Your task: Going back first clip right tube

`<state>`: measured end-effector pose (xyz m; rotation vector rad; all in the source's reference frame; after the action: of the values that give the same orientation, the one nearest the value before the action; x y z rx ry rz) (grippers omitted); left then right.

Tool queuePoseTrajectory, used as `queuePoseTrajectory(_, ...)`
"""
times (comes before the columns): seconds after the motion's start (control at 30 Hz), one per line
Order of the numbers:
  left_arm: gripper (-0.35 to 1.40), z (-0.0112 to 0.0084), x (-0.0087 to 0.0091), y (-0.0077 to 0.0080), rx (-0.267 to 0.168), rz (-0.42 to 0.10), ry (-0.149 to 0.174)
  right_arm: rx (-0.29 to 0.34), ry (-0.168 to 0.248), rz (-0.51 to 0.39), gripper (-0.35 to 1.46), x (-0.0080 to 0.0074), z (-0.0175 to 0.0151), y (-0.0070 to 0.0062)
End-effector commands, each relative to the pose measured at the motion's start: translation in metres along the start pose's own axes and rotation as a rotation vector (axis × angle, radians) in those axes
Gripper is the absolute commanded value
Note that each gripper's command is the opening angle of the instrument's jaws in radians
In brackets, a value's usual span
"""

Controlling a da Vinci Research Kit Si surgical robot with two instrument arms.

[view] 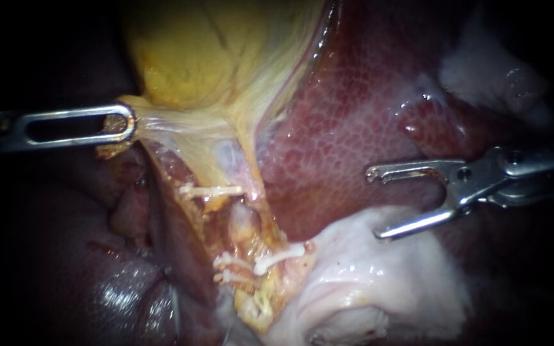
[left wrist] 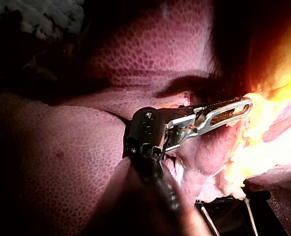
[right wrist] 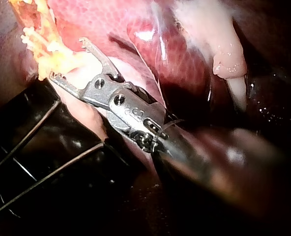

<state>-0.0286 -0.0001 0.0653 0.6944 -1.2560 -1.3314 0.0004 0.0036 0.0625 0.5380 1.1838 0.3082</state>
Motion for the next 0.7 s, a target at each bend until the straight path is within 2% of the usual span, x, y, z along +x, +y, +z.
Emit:
queuePoseTrajectory(0.03, -0.35, 0.0002, 0.0001, 0.0000, -0.002, 0.000, -0.002, -0.003, 0.005, 0.000, 0.60, 0.0000, 0.0003, -0.0001)
queuePoseTrajectory(0.13, -0.35, 0.0008, 0.0007, 0.0001, -0.005, 0.004, -0.005, -0.004, 0.007, 0.001, 0.60, 0.0001, 0.0005, -0.0001)
queuePoseTrajectory(0.23, -0.35, 0.0022, 0.0020, 0.0004, -0.007, 0.012, -0.010, -0.004, 0.007, 0.001, 0.60, 0.0001, 0.0005, -0.0001)
queuePoseTrajectory(0.5, -0.35, 0.0084, 0.0070, 0.0016, -0.003, 0.027, 0.051, -0.006, 0.013, 0.003, 0.60, 0.0002, 0.0008, -0.0001)
queuePoseTrajectory(0.6, -0.35, 0.0102, 0.0080, 0.0016, 0.003, 0.034, 0.065, -0.006, 0.013, 0.003, 0.60, 0.0002, 0.0008, -0.0001)
queuePoseTrajectory(0.7, -0.35, 0.0110, 0.0083, 0.0016, 0.014, 0.037, 0.077, -0.003, 0.013, 0.003, 0.59, 0.0002, 0.0008, -0.0001)
